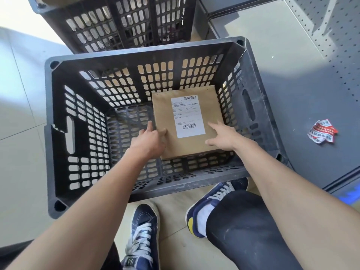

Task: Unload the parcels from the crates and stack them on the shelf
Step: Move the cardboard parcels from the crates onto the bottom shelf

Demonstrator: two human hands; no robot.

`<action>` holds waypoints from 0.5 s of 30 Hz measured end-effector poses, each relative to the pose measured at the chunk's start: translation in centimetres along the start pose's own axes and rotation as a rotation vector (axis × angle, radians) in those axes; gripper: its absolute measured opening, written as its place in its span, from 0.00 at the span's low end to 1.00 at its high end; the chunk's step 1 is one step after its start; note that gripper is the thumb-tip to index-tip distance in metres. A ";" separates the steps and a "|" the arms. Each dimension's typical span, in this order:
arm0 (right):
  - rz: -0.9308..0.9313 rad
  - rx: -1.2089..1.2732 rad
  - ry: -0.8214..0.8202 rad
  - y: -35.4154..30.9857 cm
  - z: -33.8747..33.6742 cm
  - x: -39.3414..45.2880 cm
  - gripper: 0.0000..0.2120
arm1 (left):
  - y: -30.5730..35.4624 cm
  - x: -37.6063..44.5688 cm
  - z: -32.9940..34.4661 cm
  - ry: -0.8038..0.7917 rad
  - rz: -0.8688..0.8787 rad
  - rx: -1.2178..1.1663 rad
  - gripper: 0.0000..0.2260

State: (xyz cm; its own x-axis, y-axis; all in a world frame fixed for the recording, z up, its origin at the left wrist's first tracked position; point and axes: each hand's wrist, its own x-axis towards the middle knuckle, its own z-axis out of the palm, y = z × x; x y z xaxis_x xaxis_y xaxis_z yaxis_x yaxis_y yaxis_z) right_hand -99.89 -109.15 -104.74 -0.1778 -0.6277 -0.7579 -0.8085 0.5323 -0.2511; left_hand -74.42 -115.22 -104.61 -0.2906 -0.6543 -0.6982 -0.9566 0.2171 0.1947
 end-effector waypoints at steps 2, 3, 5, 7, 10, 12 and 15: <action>-0.004 0.072 0.016 0.1 -0.1 0.3 0.44 | 0.0 -0.2 -0.1 0.028 -0.015 0.007 0.24; -0.002 0.093 0.009 0.1 -0.2 0.4 0.45 | 0.1 -0.3 -0.1 0.042 -0.017 0.004 0.23; -0.004 0.113 -0.004 0.0 0.0 0.6 0.47 | 0.2 -0.2 -0.2 0.096 -0.014 -0.055 0.21; -0.020 0.105 -0.006 -0.3 0.2 0.8 0.49 | 0.4 0.0 -0.2 0.178 -0.001 -0.208 0.19; -0.040 0.078 -0.007 -0.6 0.5 1.2 0.52 | 0.9 0.5 -0.4 0.194 -0.011 -0.453 0.26; -0.037 0.071 -0.011 -0.7 0.5 1.3 0.54 | 1.0 0.8 -0.3 0.120 -0.022 -0.499 0.31; -0.025 0.095 -0.013 -0.8 0.5 1.4 0.56 | 1.3 1.3 0.4 0.010 -0.012 -0.580 0.34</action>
State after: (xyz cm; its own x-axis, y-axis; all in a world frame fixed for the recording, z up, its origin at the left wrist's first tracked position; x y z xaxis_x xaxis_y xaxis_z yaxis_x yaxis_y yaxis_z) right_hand -99.21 -110.14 -105.87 -0.1510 -0.6344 -0.7581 -0.7553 0.5688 -0.3256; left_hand -76.02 -115.52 -105.56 -0.2770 -0.6614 -0.6970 -0.8159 -0.2212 0.5342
